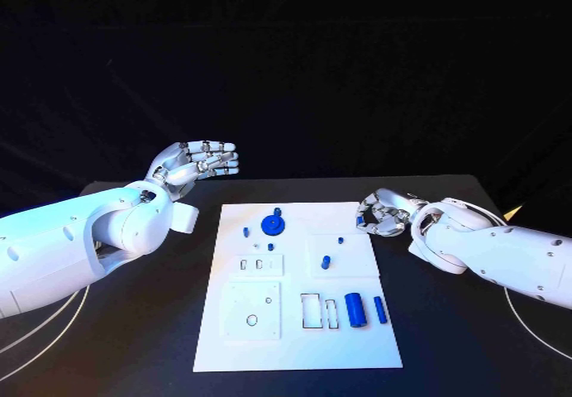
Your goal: Assemble the parts on the task board
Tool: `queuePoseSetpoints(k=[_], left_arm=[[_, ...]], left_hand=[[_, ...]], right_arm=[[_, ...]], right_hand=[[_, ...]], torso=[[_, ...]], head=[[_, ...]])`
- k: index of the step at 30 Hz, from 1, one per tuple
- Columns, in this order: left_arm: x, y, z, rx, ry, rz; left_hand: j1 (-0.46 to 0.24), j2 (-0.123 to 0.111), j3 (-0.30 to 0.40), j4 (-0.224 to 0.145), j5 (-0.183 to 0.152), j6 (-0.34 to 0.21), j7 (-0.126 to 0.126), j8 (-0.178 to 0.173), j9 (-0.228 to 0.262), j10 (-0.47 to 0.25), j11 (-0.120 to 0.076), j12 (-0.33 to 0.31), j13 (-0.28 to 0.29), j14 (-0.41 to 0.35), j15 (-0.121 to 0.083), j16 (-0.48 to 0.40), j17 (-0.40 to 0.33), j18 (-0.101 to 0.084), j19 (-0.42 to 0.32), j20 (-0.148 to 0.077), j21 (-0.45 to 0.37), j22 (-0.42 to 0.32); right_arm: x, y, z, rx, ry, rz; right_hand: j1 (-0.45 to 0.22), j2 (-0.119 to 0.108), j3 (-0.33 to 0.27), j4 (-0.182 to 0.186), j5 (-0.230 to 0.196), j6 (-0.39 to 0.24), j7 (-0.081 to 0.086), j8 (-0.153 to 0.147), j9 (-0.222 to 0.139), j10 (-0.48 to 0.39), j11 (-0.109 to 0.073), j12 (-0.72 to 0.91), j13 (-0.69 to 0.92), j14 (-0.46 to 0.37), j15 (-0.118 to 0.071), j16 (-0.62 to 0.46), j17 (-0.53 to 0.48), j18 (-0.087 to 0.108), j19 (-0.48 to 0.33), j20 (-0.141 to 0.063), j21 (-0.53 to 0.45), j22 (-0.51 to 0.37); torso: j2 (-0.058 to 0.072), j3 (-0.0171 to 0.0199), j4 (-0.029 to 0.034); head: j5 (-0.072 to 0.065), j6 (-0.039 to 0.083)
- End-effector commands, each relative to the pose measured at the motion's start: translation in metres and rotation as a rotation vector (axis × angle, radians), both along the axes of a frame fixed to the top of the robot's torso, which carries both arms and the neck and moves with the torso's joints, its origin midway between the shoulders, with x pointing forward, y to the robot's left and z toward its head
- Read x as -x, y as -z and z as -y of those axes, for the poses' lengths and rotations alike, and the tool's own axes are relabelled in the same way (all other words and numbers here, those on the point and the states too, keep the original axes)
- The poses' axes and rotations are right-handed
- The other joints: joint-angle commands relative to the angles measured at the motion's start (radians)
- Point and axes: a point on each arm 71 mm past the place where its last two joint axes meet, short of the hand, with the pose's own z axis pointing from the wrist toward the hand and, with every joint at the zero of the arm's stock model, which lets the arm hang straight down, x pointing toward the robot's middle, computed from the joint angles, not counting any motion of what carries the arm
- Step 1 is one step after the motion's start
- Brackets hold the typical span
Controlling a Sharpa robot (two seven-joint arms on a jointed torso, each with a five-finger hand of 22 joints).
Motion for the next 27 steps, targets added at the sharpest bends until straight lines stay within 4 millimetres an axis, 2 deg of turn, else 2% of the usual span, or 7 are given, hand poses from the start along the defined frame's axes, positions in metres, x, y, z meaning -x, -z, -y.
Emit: queuePoseSetpoints(k=[1, 7, 11, 13, 20, 27], left_arm=[[0.0, -0.001, 0.002, 0.008, 0.019, 0.005], [0.0, -0.001, 0.002, 0.007, 0.019, 0.003], [0.0, 0.0, 0.003, 0.007, 0.02, 0.001], [0.0, 0.0, 0.003, 0.007, 0.021, 0.0], [0.0, 0.001, 0.005, 0.007, 0.024, -0.005], [-0.001, 0.003, 0.008, 0.007, 0.029, -0.011]], left_hand=[[0.004, 0.005, -0.003, -0.002, -0.001, -0.003, 0.076, 0.003, 0.001, -0.002, 0.0, 0.003, 0.0, 0.008, 0.002, -0.007, -0.001, -0.011, 0.006, -0.001, 0.002, -0.001], [0.004, 0.005, -0.003, -0.002, -0.001, -0.002, 0.076, 0.003, 0.001, -0.001, 0.0, 0.004, 0.0, 0.009, 0.002, -0.007, -0.001, -0.011, 0.006, -0.001, 0.002, -0.002], [0.004, 0.005, -0.003, -0.002, -0.001, -0.002, 0.076, 0.003, 0.001, -0.001, 0.0, 0.004, 0.0, 0.009, 0.002, -0.007, -0.001, -0.011, 0.006, -0.001, 0.002, -0.002], [0.004, 0.005, -0.003, -0.002, -0.001, -0.002, 0.076, 0.003, 0.001, -0.001, 0.0, 0.004, 0.0, 0.009, 0.002, -0.007, -0.001, -0.011, 0.006, -0.001, 0.002, -0.002], [0.004, 0.006, -0.003, -0.002, -0.001, -0.002, 0.076, 0.004, 0.001, -0.001, 0.0, 0.004, 0.0, 0.009, 0.002, -0.007, -0.001, -0.011, 0.006, -0.001, 0.002, -0.002], [0.004, 0.005, -0.003, -0.002, -0.001, -0.002, 0.076, 0.004, 0.001, 0.0, 0.0, 0.004, 0.0, 0.01, 0.002, -0.008, -0.001, -0.011, 0.007, -0.001, 0.002, -0.003]], right_arm=[[0.002, -0.006, -0.002, -0.002, 0.03, 0.038], [0.01, -0.027, -0.019, -0.025, 0.039, 0.053], [0.021, -0.04, -0.041, -0.034, 0.019, 0.064], [0.029, -0.045, -0.06, -0.038, -0.009, 0.07], [0.052, -0.046, -0.119, -0.041, -0.102, 0.079], [0.067, -0.037, -0.156, -0.03, -0.152, 0.085]], right_hand=[[0.0, 0.012, 0.001, -0.008, 0.01, 0.007, -0.014, 0.04, 0.045, 0.0, -0.002, -0.004, 0.037, 0.1, -0.005, 0.003, 0.232, -0.013, 0.009, -0.008, 0.003, 0.149], [-0.008, 0.012, 0.006, -0.011, 0.026, -0.001, -0.01, 0.043, 0.047, -0.001, 0.001, -0.007, 0.036, 0.1, -0.001, 0.002, 0.231, -0.014, 0.011, -0.006, 0.005, 0.151], [-0.011, 0.012, 0.007, -0.011, 0.03, -0.003, -0.009, 0.044, 0.048, -0.001, 0.002, -0.007, 0.036, 0.1, 0.0, 0.003, 0.232, -0.015, 0.012, -0.005, 0.007, 0.153], [-0.013, 0.011, 0.006, -0.011, 0.031, -0.003, -0.009, 0.044, 0.048, -0.001, 0.002, -0.007, 0.036, 0.1, 0.0, 0.003, 0.232, -0.015, 0.013, -0.005, 0.009, 0.154], [-0.016, 0.008, 0.007, -0.015, 0.034, -0.003, -0.009, 0.048, 0.05, 0.0, 0.002, -0.007, 0.037, 0.1, 0.001, 0.002, 0.23, -0.014, 0.012, -0.004, 0.006, 0.152], [-0.019, 0.004, 0.007, -0.018, 0.033, -0.003, -0.009, 0.051, 0.052, 0.0, 0.002, -0.007, 0.037, 0.099, 0.001, 0.001, 0.227, -0.013, 0.01, -0.003, 0.002, 0.15]], torso=[[-0.002, -0.0011, -0.0006], [-0.003, -0.0027, -0.0017], [-0.007, -0.0047, -0.0025], [-0.01, -0.006, -0.0032], [-0.013, -0.0075, -0.0032], [-0.015, -0.0097, 0.0]], head=[[0.0, 0.002], [-0.001, 0.005], [0.001, 0.002], [0.001, 0.001], [0.009, -0.003], [0.017, -0.006]])
